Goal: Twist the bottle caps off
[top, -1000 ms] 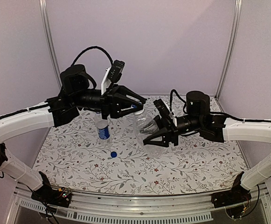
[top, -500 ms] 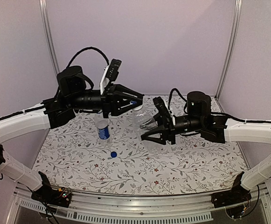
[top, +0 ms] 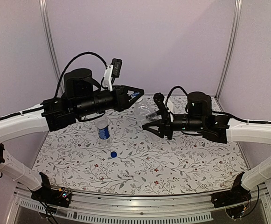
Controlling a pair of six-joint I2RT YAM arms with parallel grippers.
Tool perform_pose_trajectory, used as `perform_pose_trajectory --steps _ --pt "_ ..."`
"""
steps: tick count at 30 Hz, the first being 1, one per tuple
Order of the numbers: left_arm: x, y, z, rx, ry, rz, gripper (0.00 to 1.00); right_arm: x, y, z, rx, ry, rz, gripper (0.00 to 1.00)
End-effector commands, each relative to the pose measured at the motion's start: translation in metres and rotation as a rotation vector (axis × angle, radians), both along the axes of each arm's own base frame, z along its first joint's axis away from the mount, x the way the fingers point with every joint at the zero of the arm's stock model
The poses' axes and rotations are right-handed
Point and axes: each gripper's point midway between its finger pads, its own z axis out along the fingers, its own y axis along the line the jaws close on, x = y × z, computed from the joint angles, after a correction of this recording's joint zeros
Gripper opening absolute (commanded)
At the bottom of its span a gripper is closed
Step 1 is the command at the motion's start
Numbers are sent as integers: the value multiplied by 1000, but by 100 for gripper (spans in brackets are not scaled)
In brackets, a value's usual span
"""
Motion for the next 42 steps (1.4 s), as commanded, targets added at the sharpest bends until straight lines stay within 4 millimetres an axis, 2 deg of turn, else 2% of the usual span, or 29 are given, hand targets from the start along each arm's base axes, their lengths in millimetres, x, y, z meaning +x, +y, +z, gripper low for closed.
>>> perform_pose_trajectory --steps 1,3,4,10,14,18,21,25,29,36,42 --pt "26 13 -19 40 74 189 0 21 -11 18 15 -70 -124 26" --pt "26 13 -20 40 75 188 1 20 -10 16 8 -72 -115 25" --pt "25 12 -11 10 56 179 5 18 -10 15 7 -72 -104 26" --pt "9 6 15 -32 -60 52 36 -7 -4 18 14 -84 47 26" --pt "-8 3 25 -29 -132 -61 59 -28 -1 19 22 -78 167 25" --pt "-27 8 33 -46 -207 -174 72 -49 1 21 31 -58 286 26" --pt "-45 11 37 -70 -266 -287 78 -62 3 23 39 -40 369 26" --pt "-75 13 41 -98 -362 -474 81 -75 6 24 47 -9 470 26" --pt "-91 11 39 -98 -419 -588 81 -84 8 25 54 18 545 26" --pt "-107 7 39 -120 -473 -712 76 -88 12 25 60 42 600 26" --pt "-104 0 29 -107 -453 -733 67 -88 13 25 63 47 613 26"
